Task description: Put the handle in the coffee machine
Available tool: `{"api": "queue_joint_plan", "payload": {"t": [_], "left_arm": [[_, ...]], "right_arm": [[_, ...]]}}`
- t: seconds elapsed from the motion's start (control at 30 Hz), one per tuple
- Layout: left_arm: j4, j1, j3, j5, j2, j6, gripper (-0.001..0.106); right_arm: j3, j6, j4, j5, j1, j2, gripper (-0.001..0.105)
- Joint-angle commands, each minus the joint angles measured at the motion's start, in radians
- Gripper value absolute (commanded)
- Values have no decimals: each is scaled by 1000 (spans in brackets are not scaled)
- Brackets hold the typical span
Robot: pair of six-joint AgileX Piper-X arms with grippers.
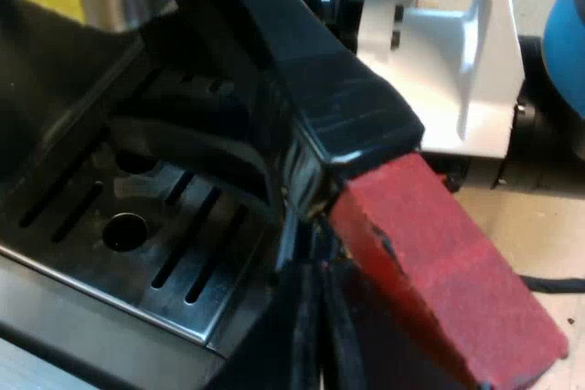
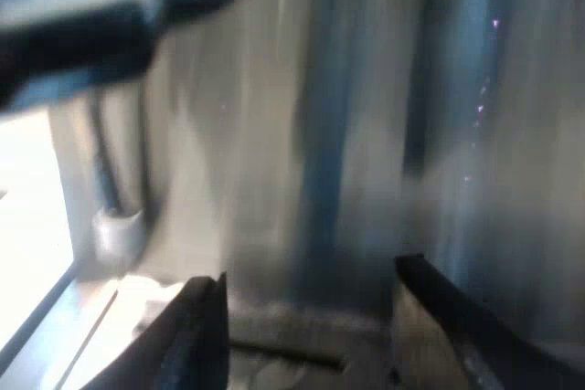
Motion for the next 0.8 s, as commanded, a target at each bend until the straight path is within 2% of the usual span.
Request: {"api": "queue_joint_plan", "payload": {"t": [0.03, 0.13, 0.17, 0.3, 0.43, 0.7, 0.73, 0.8], "left_arm": [[22, -5, -6, 23, -10, 2, 1], [34, -5, -6, 31, -10, 8, 1], [36, -5, -6, 38, -10, 10, 1], [40, -5, -6, 47, -10, 10, 1], [47, -5, -6, 51, -10, 5, 1], [66, -8, -6, 53, -10, -35, 1], [70, -19, -9, 43, -10, -62, 1], [69, -40, -11, 24, -10, -63, 1]], "right_arm": [[3, 16, 16, -14, 5, -24, 44], [49, 58, 54, -31, 4, -57, 44], [134, 58, 70, -34, 8, -127, 44], [230, 58, 78, -34, 21, -234, 44], [310, 58, 184, -34, 62, -356, 44], [355, 58, 419, -34, 178, -541, 44], [355, 58, 475, -31, 206, -582, 44], [355, 58, 513, -28, 229, -619, 44]]}}
